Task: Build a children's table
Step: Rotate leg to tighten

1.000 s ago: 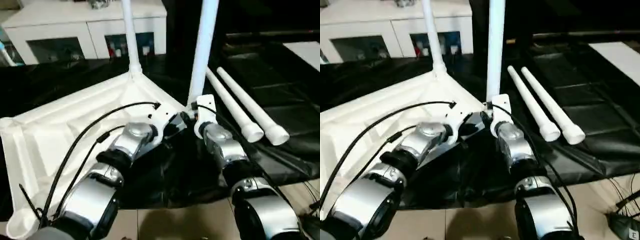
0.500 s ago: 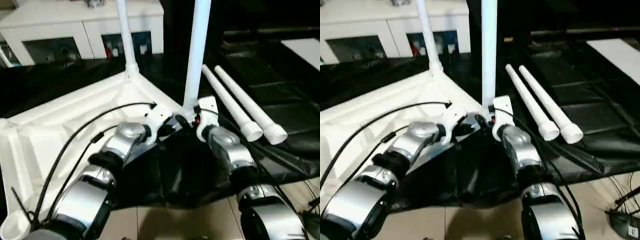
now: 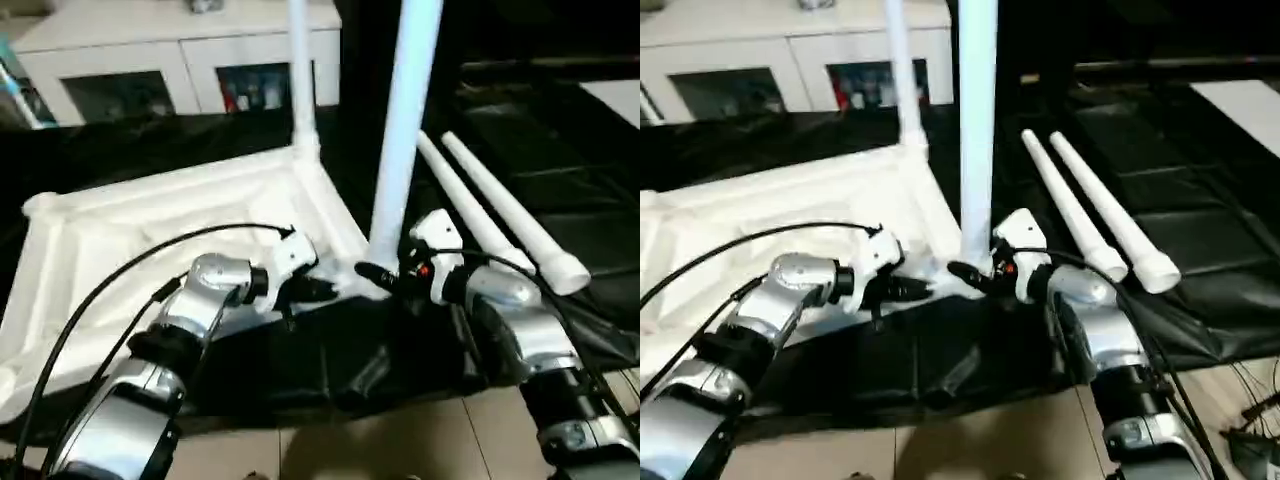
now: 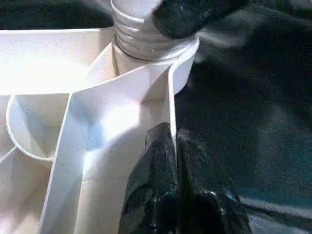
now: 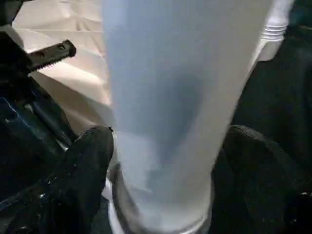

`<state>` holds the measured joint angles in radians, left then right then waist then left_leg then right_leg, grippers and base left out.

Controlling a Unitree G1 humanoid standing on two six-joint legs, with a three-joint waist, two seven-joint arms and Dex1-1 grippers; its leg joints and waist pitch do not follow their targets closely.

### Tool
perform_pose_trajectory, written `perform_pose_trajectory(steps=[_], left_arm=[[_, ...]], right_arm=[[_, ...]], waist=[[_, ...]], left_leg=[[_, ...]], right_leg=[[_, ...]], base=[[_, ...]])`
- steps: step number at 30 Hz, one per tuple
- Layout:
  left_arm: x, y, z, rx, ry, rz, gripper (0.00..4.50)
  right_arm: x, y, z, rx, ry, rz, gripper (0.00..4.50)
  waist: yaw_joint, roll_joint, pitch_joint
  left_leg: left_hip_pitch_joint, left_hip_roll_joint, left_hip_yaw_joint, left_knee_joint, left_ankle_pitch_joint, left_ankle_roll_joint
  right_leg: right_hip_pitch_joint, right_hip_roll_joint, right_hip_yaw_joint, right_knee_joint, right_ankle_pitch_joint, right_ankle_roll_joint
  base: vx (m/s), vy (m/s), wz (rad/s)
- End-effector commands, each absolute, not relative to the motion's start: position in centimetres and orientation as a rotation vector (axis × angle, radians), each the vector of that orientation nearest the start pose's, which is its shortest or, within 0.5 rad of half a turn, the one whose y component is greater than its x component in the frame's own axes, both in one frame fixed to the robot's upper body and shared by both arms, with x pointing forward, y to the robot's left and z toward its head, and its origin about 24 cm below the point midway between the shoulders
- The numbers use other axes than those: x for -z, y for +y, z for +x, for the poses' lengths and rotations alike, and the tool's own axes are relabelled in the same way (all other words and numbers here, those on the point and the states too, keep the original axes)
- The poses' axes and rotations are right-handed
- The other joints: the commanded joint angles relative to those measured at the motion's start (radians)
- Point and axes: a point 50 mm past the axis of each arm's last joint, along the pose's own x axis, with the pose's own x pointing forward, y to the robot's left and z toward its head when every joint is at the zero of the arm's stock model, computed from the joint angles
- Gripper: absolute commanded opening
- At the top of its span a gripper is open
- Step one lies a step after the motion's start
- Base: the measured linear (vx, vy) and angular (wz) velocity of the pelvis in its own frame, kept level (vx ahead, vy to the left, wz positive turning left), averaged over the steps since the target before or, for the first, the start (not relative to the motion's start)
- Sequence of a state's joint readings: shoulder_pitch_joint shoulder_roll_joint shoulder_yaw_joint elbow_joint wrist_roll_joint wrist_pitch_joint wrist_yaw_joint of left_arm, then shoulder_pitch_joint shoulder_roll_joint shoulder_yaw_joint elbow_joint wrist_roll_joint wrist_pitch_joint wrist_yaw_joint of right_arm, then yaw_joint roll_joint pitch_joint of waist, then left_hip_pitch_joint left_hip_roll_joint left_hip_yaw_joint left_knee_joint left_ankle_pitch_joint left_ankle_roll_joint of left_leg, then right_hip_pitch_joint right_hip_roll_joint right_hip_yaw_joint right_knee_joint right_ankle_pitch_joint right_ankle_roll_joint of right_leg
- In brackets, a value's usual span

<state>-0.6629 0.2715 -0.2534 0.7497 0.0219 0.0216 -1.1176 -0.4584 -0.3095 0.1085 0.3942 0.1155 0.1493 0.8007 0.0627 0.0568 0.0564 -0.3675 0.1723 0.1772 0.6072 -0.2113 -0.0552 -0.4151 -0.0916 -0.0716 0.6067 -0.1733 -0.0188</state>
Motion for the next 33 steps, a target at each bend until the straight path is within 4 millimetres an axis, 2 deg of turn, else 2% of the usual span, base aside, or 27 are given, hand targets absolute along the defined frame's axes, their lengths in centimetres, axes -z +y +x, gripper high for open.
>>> perform_pose_trajectory(steps=[1,2,6,10,11,12,19,22,23,26,29,31,33], left_arm=[[-4.56,11.37,32.48,1.306,0.391,0.330,0.00],[-4.54,11.47,32.45,1.302,0.392,0.332,0.00],[-4.61,11.72,32.31,1.303,0.393,0.329,0.00],[-4.65,11.74,32.25,1.303,0.393,0.327,0.00],[-4.64,11.70,32.21,1.303,0.395,0.328,0.00],[-4.63,11.68,32.21,1.302,0.395,0.328,0.00],[-4.60,11.59,32.13,1.302,0.397,0.329,0.00],[-4.60,11.60,32.13,1.302,0.398,0.328,0.00],[-4.60,11.60,32.13,1.302,0.399,0.329,0.00],[-4.55,11.65,32.10,1.301,0.405,0.331,0.00],[-4.56,11.67,32.11,1.300,0.408,0.332,0.00],[-4.57,11.66,32.11,1.300,0.408,0.331,0.00],[-4.58,11.67,32.13,1.299,0.409,0.331,0.00]], right_arm=[[-6.48,-14.62,31.66,-0.890,0.203,-0.190,3.83],[-6.39,-14.70,31.51,-0.898,0.214,-0.198,3.83],[-6.06,-14.72,31.03,-0.937,0.242,-0.227,3.83],[-5.93,-14.65,31.00,-0.944,0.249,-0.234,3.83],[-5.80,-14.65,31.12,-0.936,0.254,-0.237,3.83],[-5.79,-14.62,31.19,-0.931,0.252,-0.235,3.83],[-5.78,-14.39,31.17,-0.933,0.248,-0.223,3.83],[-5.76,-14.35,31.16,-0.937,0.246,-0.221,3.83],[-5.76,-14.34,31.18,-0.936,0.246,-0.220,3.56],[-5.74,-14.28,31.25,-0.932,0.245,-0.218,3.49],[-5.76,-14.24,31.31,-0.929,0.244,-0.215,3.08],[-5.76,-14.24,31.35,-0.926,0.244,-0.211,3.08],[-5.73,-14.26,31.37,-0.924,0.244,-0.209,2.82]], waist=[[0.002,-0.012,-0.068],[0.000,-0.016,-0.069],[0.001,-0.016,-0.069],[-0.001,-0.016,-0.067],[-0.001,-0.022,-0.069],[0.000,-0.020,-0.069],[0.000,-0.020,-0.073],[0.001,-0.019,-0.072],[0.000,-0.019,-0.072],[0.001,-0.019,-0.072],[0.001,-0.019,-0.073],[0.001,-0.019,-0.074],[0.001,-0.018,-0.074]], left_leg=[[0.002,0.054,-0.015,-0.075,-0.127,0.100],[-0.001,0.053,-0.015,-0.074,-0.117,0.103],[-0.003,0.053,-0.015,-0.072,-0.109,0.112],[-0.002,0.051,-0.014,-0.073,-0.118,0.108],[-0.001,0.051,-0.014,-0.072,-0.113,0.106],[-0.001,0.052,-0.014,-0.072,-0.107,0.106],[-0.001,0.051,-0.014,-0.068,-0.074,0.120],[-0.001,0.051,-0.014,-0.068,-0.079,0.123],[-0.001,0.051,-0.013,-0.068,-0.082,0.122],[-0.001,0.050,-0.014,-0.068,-0.082,0.119],[-0.002,0.050,-0.013,-0.066,-0.074,0.122],[-0.001,0.050,-0.014,-0.066,-0.072,0.122],[-0.001,0.050,-0.013,-0.065,-0.070,0.125]], right_leg=[[0.063,-0.063,0.047,-0.068,-0.158,-0.261],[0.066,-0.062,0.047,-0.064,-0.140,-0.262],[0.066,-0.062,0.046,-0.065,-0.140,-0.257],[0.065,-0.062,0.045,-0.070,-0.176,-0.249],[0.066,-0.063,0.046,-0.068,-0.180,-0.248],[0.064,-0.062,0.046,-0.068,-0.178,-0.247],[0.065,-0.061,0.046,-0.061,-0.123,-0.257],[0.065,-0.061,0.045,-0.062,-0.131,-0.258],[0.065,-0.060,0.045,-0.062,-0.135,-0.257],[0.066,-0.061,0.045,-0.062,-0.136,-0.256],[0.066,-0.060,0.045,-0.060,-0.123,-0.259],[0.066,-0.060,0.045,-0.060,-0.120,-0.260],[0.067,-0.060,0.045,-0.059,-0.114,-0.262]], base=[[0.000,0.000,0.00],[0.000,0.000,0.00],[0.000,0.000,0.00],[0.000,0.000,0.00],[0.000,0.000,0.00],[0.000,0.000,0.00],[0.000,0.000,0.00],[0.000,0.000,0.00],[0.000,0.000,0.00],[0.000,0.000,0.00],[0.000,0.000,0.00],[0.000,0.000,0.00],[0.000,0.000,0.00]])
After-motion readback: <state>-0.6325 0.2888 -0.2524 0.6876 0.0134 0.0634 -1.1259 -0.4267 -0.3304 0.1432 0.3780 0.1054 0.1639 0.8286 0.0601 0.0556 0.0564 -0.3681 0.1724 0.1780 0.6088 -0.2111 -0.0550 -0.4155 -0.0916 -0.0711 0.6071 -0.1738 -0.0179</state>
